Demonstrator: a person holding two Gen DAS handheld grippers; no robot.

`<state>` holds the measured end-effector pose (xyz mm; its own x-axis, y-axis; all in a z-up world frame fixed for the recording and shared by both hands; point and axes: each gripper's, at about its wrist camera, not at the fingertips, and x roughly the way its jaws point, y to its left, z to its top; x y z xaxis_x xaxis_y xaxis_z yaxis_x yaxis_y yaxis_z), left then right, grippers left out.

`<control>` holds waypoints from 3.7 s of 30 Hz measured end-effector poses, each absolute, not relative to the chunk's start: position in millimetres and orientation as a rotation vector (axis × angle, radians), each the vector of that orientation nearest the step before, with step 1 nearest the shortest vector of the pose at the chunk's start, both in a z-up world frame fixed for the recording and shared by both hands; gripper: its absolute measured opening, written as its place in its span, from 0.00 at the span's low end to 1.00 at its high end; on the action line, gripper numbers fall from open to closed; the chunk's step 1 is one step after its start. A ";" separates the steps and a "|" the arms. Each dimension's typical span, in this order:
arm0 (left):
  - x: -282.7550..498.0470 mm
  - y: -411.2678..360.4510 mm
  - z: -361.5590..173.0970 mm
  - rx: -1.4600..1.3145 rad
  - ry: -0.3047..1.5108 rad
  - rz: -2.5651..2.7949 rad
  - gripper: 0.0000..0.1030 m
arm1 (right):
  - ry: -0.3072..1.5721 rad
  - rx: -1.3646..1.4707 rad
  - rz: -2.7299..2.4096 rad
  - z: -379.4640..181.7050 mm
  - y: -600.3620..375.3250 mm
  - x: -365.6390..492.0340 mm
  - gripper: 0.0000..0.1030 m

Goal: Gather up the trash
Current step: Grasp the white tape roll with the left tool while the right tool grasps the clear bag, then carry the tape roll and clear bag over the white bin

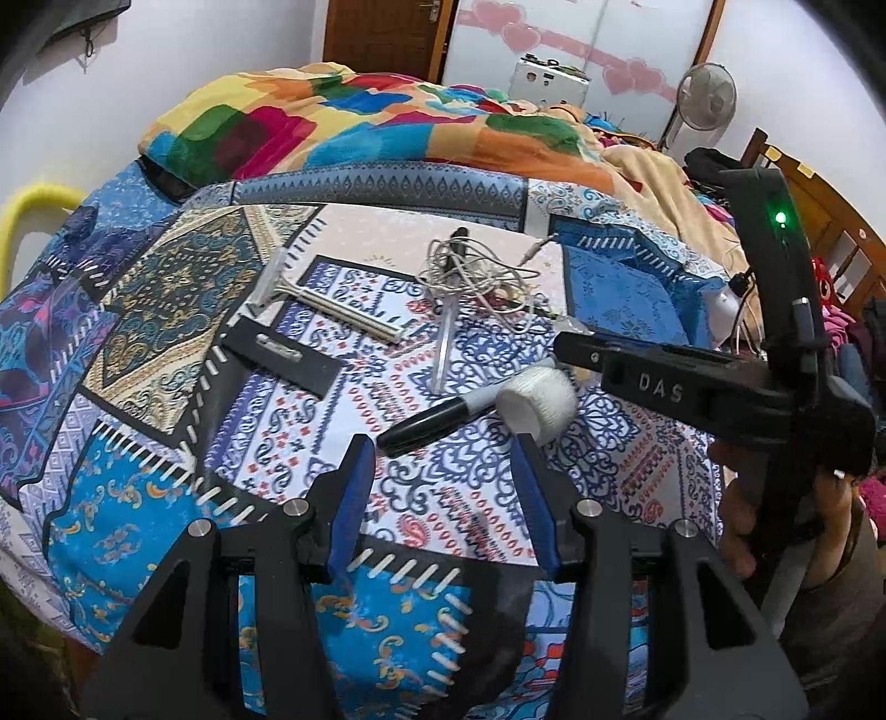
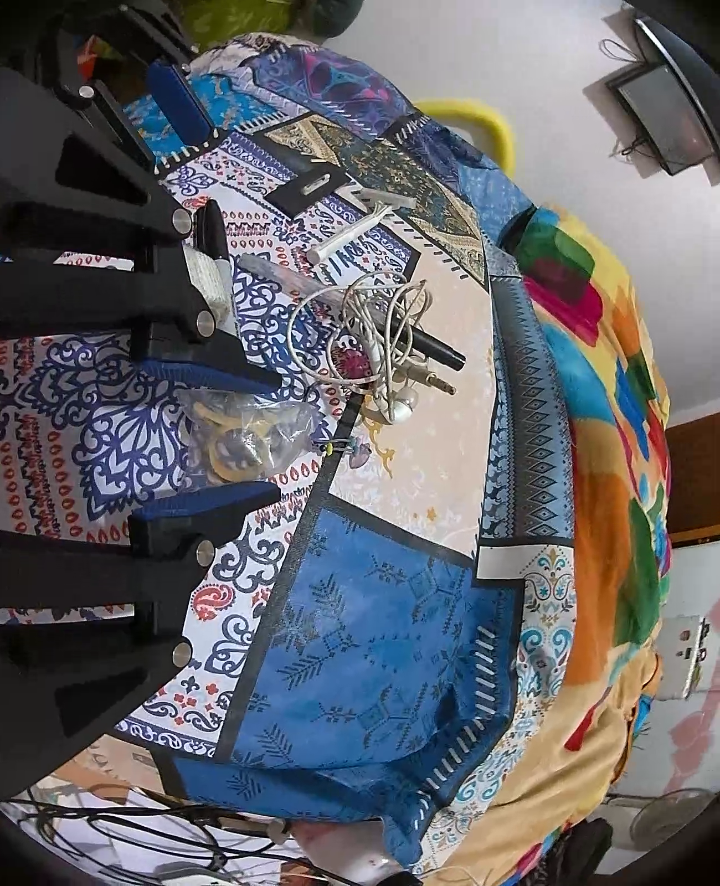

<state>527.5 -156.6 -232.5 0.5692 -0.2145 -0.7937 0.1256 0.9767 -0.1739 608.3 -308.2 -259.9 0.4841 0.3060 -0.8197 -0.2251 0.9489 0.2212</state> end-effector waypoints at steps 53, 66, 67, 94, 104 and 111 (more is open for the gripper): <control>416.8 -171.6 -71.5 -0.031 0.652 -0.231 0.36 | 0.665 0.090 0.282 -86.4 -329.3 452.4 0.18; 316.9 -112.5 -20.7 -0.035 0.541 -0.159 0.36 | 0.569 0.084 0.384 -41.2 -282.7 371.2 0.18; 308.9 -106.3 -19.6 -0.035 0.538 -0.150 0.36 | 0.568 0.083 0.394 -40.6 -278.4 366.0 0.18; 189.5 88.7 -58.7 -0.091 0.594 0.138 0.36 | 0.669 -0.059 0.654 -69.0 -113.7 294.1 0.18; 184.1 148.5 -123.9 -0.161 0.742 0.192 0.36 | 0.808 -0.142 0.732 -119.1 -48.0 301.1 0.18; 186.3 180.7 -179.3 -0.244 0.864 0.223 0.36 | 0.955 -0.198 0.786 -169.1 -6.3 306.3 0.18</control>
<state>186.3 180.7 -179.3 0.6293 0.0944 -0.7714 -0.2904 0.9492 -0.1208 306.3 -6.3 -169.1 0.3302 0.5136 -0.7920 -0.6788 0.7122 0.1789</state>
